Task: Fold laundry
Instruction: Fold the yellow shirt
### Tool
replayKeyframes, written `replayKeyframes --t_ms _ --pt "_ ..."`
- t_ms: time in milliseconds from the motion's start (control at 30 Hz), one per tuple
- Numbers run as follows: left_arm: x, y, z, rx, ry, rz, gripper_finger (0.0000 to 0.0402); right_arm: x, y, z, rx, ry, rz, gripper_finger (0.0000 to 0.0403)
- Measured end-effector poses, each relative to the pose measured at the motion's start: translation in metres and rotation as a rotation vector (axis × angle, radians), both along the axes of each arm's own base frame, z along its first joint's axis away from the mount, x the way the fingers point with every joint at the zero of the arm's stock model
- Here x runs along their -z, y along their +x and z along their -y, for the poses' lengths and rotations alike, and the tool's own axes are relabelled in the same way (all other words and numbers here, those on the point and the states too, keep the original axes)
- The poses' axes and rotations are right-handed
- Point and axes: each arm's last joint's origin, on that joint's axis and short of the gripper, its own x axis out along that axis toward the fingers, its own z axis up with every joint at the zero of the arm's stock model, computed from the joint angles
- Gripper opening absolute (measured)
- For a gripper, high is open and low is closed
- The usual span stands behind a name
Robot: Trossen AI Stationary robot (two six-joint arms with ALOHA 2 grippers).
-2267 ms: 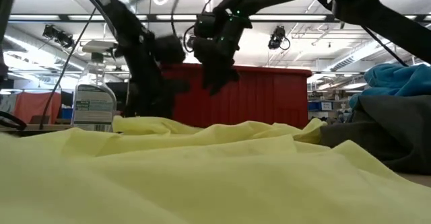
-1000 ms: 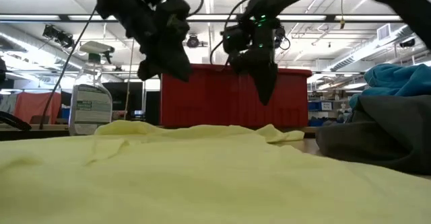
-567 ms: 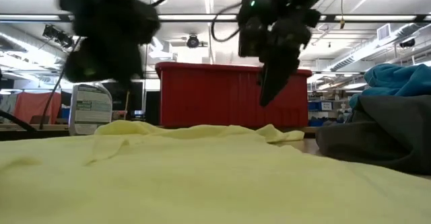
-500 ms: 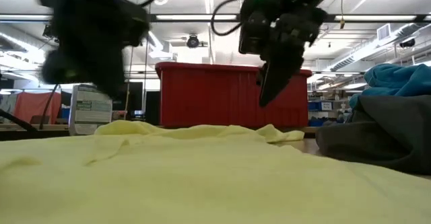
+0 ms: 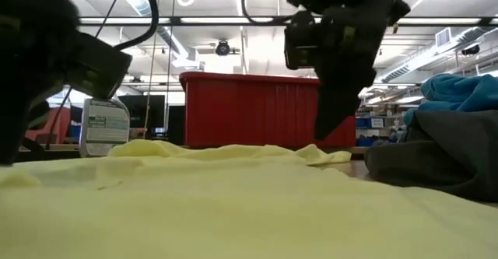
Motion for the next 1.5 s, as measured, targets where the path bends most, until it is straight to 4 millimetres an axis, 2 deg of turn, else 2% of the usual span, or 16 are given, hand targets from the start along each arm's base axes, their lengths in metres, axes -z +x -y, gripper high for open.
replayKeyframes --t_ms 167,333,433,533,600,700,767,833,967,1100,1200,1367,1500 --pt "-0.006 -0.016 -0.009 0.1 0.079 -0.104 0.0114 0.006 -0.005 -0.027 -0.046 0.02 -0.035 0.0116" --pt "-0.014 -0.036 -0.031 0.149 0.247 -0.263 0.0114 0.03 0.001 -0.045 -0.06 0.054 -0.067 0.0116" --pt "-0.022 -0.035 -0.04 0.138 0.258 -0.236 0.0114 0.034 0.005 -0.053 -0.089 0.135 -0.043 0.0116" --pt "-0.043 -0.023 -0.04 0.042 0.187 -0.096 0.0114 0.02 0.009 -0.053 -0.151 0.134 -0.002 0.0116" --pt "-0.06 -0.013 -0.037 -0.01 0.152 0.042 0.0114 0.004 0.009 -0.042 -0.187 0.09 0.023 0.0116" --pt "-0.088 0.009 -0.024 -0.051 0.128 0.341 0.0114 -0.016 0.01 -0.009 -0.207 0.01 0.053 0.0116" --pt "-0.105 0.027 -0.008 -0.001 0.136 0.59 0.0114 -0.025 0.008 0.019 -0.197 -0.024 0.069 0.0116" --pt "-0.109 0.045 0.007 0.102 0.196 0.743 0.0114 -0.034 0.004 0.047 -0.194 -0.05 0.092 0.0116" --pt "-0.085 0.082 0.032 0.275 0.29 0.73 0.0114 -0.04 -0.007 0.095 -0.205 -0.122 0.089 0.0116" --pt "-0.064 0.117 0.055 0.373 0.272 0.686 0.0114 -0.038 -0.017 0.125 -0.203 -0.104 0.073 0.0116" --pt "-0.048 0.132 0.066 0.432 0.307 0.615 0.0114 -0.038 -0.022 0.135 -0.218 -0.098 0.064 0.0116" --pt "-0.046 0.149 0.075 0.466 0.32 0.644 0.0114 -0.036 -0.025 0.138 -0.222 -0.105 0.037 0.0116" --pt "-0.021 0.151 0.077 0.491 0.322 0.579 0.0114 -0.036 -0.027 0.138 -0.241 -0.134 0.021 0.0116"
